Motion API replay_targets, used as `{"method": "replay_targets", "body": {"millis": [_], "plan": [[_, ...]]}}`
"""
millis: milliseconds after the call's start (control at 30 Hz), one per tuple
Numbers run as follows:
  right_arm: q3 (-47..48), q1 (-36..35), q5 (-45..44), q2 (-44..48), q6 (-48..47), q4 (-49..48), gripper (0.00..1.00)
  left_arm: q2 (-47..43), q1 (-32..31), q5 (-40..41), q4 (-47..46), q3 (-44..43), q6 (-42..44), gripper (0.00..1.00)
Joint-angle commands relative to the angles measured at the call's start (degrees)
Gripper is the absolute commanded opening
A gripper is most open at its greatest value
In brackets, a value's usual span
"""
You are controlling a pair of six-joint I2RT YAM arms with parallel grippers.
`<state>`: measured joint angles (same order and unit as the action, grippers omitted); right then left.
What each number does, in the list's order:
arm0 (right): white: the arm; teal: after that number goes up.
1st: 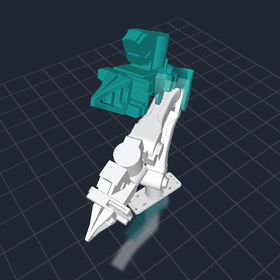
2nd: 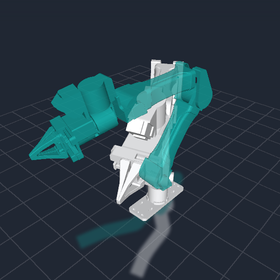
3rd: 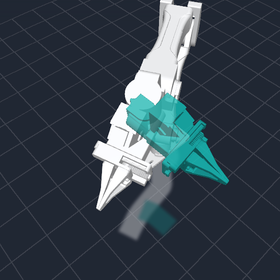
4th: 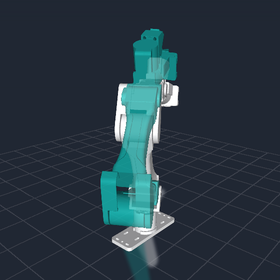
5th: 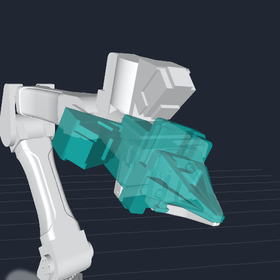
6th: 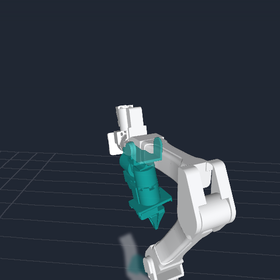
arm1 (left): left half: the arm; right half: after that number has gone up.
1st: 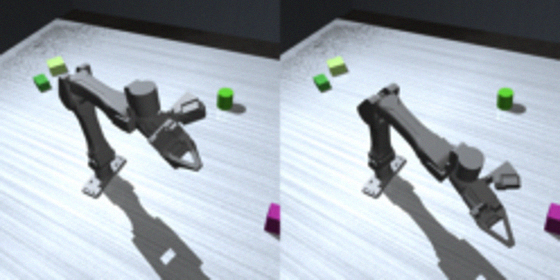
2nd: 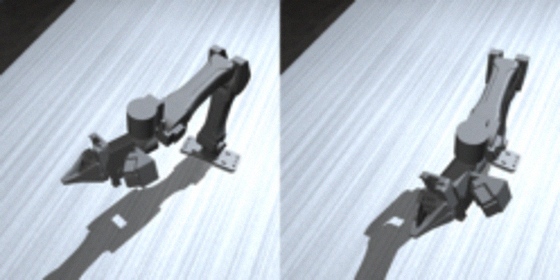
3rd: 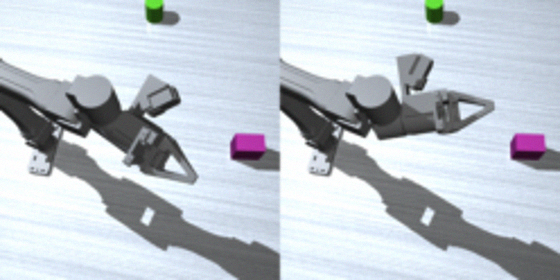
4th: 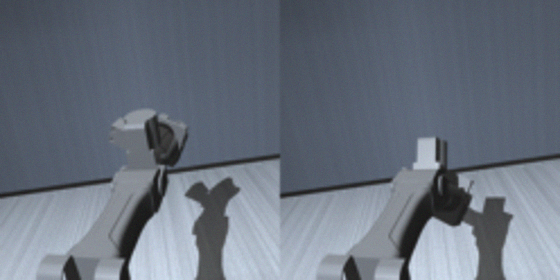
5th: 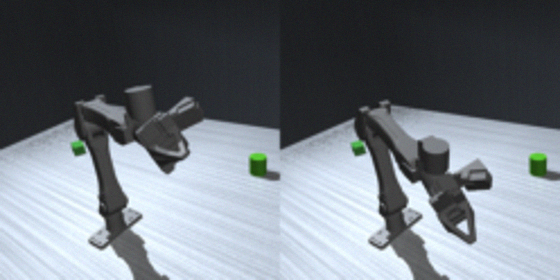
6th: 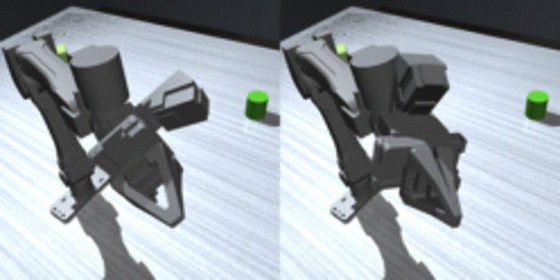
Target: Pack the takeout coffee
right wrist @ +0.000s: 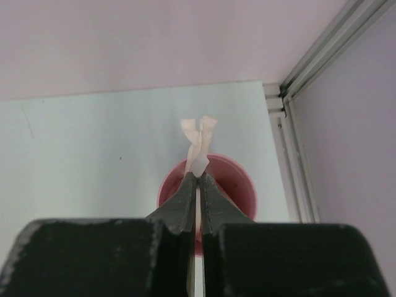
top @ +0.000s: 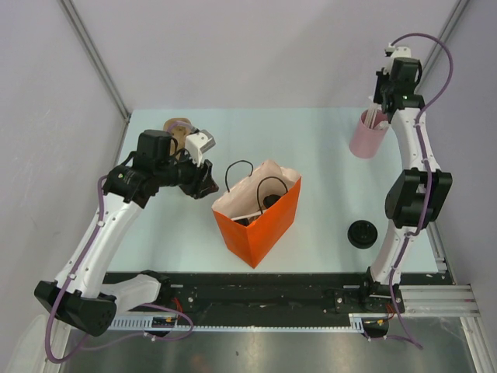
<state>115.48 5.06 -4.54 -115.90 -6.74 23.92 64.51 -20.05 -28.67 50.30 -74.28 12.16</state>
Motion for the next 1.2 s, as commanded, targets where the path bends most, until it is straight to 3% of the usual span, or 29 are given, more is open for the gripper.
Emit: {"method": "replay_targets", "body": {"millis": [0, 267, 533, 633, 767, 833, 1000, 1167], "plan": [[-0.2, 0.6, 1.3, 6.1, -0.5, -4.1, 0.00, -1.3, 0.4, -1.8, -0.6, -1.7, 4.0, 0.52], [-2.7, 0.4, 3.8, 17.1, 4.9, -9.8, 0.00, -1.9, 0.4, 0.1, -0.6, -0.9, 3.9, 0.53], [-8.6, -4.9, 16.5, 32.2, 8.7, -20.0, 0.00, -3.2, 0.4, 1.0, -0.6, -0.5, 3.9, 0.54], [-8.6, -10.0, 23.3, 35.5, 9.2, -18.4, 0.00, -4.0, 0.4, 1.9, -0.6, -0.1, 4.1, 0.55], [-8.3, -16.9, 43.0, 37.3, 14.7, -15.6, 0.00, -4.9, 0.5, 3.4, -0.6, 0.9, 4.5, 0.56], [-8.1, -20.5, 48.2, 37.9, 15.3, -14.2, 0.00, -5.4, 0.5, 4.1, -0.7, 1.3, 4.8, 0.57], [-4.3, -32.7, 51.0, 38.8, 9.7, -3.4, 0.00, -6.5, 0.8, 4.8, -0.7, 2.7, 4.9, 0.57], [-0.6, -38.5, 51.2, 37.9, 7.9, 5.3, 0.00, -7.2, 1.2, 4.6, -0.7, 3.6, 4.9, 0.57]]}}
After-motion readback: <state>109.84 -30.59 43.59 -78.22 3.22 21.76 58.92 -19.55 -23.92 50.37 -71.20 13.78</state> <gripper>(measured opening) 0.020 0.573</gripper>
